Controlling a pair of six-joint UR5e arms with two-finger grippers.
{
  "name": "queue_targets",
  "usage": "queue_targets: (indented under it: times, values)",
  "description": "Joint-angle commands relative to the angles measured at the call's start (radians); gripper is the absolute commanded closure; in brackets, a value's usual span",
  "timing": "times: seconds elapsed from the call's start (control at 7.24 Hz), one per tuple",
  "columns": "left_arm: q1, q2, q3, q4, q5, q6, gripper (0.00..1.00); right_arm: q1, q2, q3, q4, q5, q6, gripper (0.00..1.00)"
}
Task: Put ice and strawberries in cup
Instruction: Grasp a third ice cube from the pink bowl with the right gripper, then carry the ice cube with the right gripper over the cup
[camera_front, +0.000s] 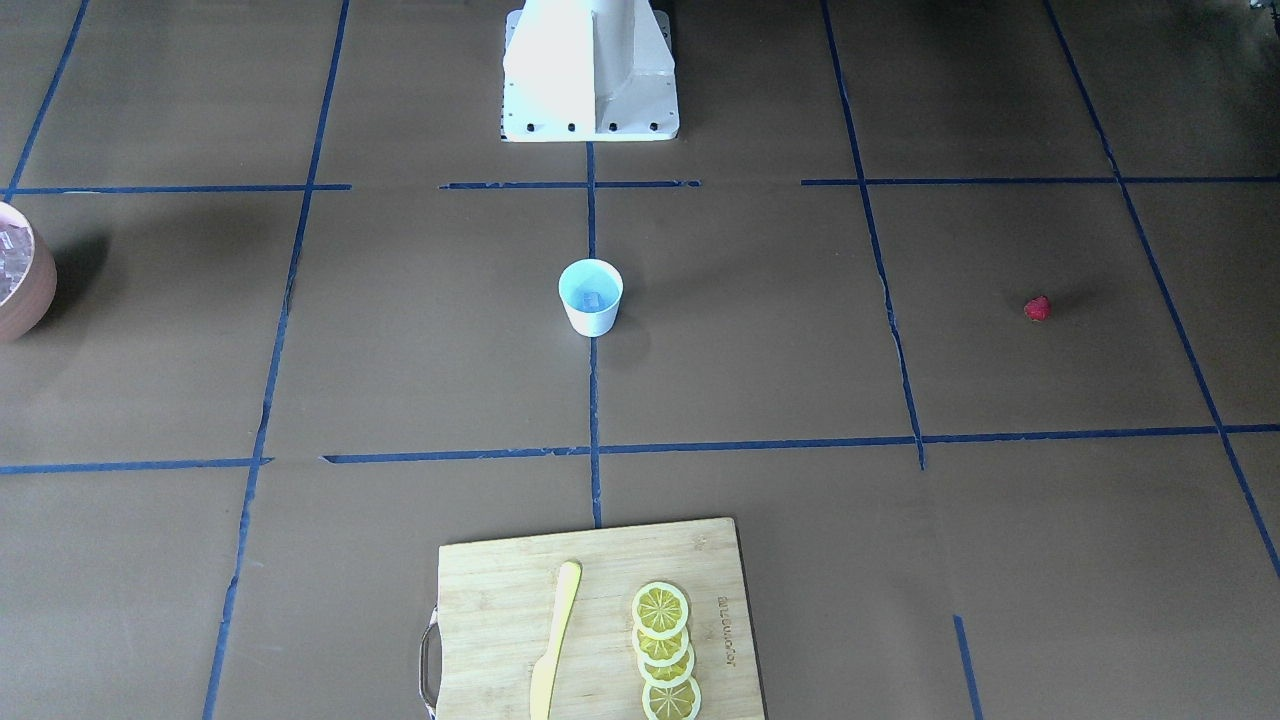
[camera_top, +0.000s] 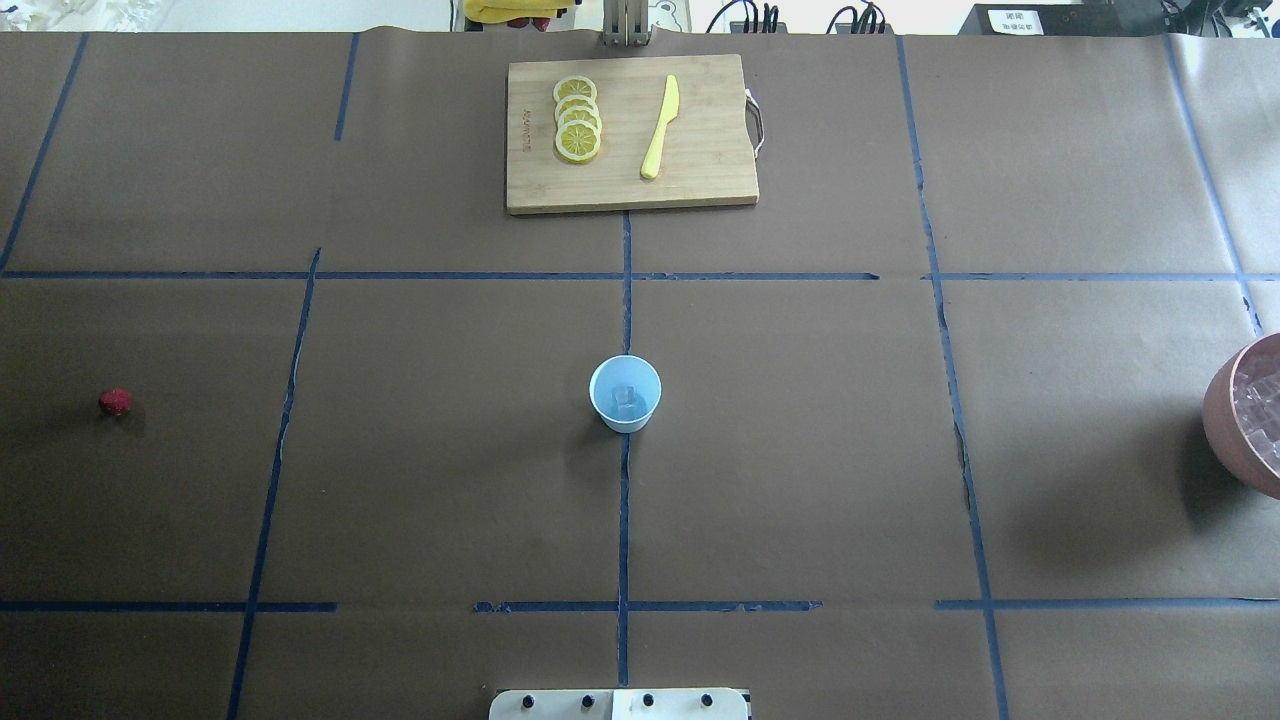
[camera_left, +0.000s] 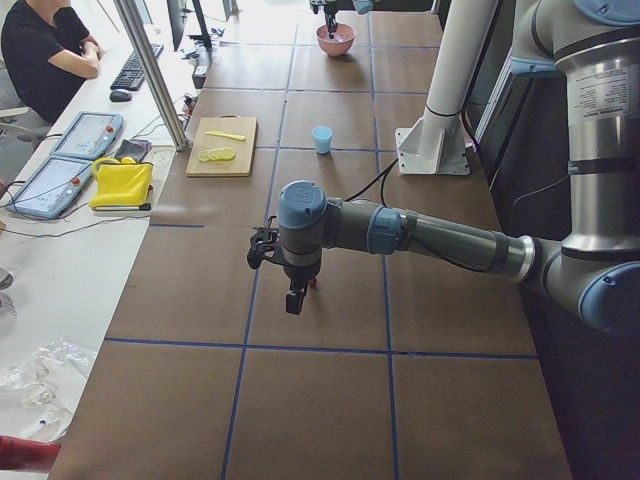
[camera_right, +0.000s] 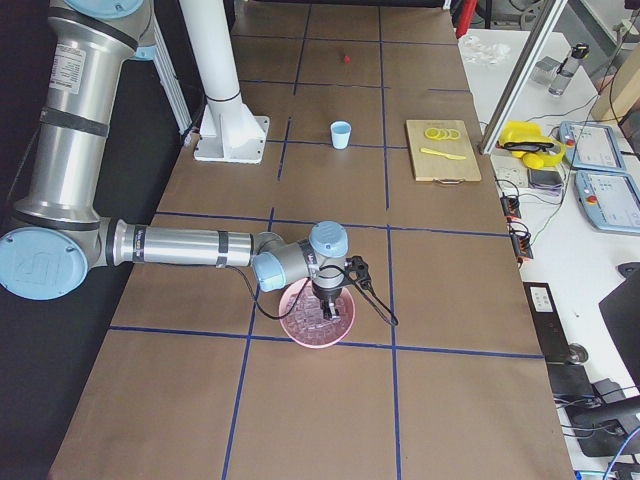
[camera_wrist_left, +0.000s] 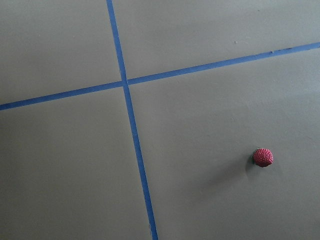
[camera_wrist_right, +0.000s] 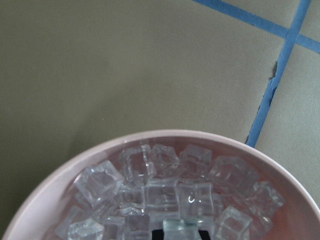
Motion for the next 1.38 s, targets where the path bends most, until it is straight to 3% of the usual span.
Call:
queue_targets:
  times: [0.0,0.14,0.41,0.55,0.69,0.97,1.1,1.24]
  values:
    - [0.001,0.0,0.001,-0.001,0.0,-0.001,0.0,0.011,-0.016,0.119,-0.015,0.035,0.025,1.0]
    - [0.001,0.0,0.0,-0.001,0.0,-0.001,0.0,0.005,0.006,0.156,-0.009,0.054,0.207,1.0]
    - [0.001,0.0,0.003,-0.001,0.0,-0.001,0.0,-0.143,0.081,0.264,-0.005,0.072,0.569,1.0]
    - [0.001,0.0,0.003,0.001,0.0,-0.001,0.0,-0.247,0.172,0.29,-0.005,0.06,0.782,1.0]
    - [0.001,0.0,0.004,0.001,0.0,-0.001,0.0,-0.359,0.293,0.29,-0.008,0.001,0.991,1.0]
    - [0.001,-0.002,0.007,0.001,0.0,-0.001,0.0,-0.621,0.513,0.257,-0.044,-0.203,1.296,1.0]
    - [0.001,0.0,0.009,0.001,0.0,0.001,0.0,-0.692,0.7,0.199,-0.189,-0.283,1.361,1.0]
    - [0.001,0.0,0.011,0.001,0.0,0.001,0.0,-0.737,0.847,0.11,-0.262,-0.341,1.419,1.0]
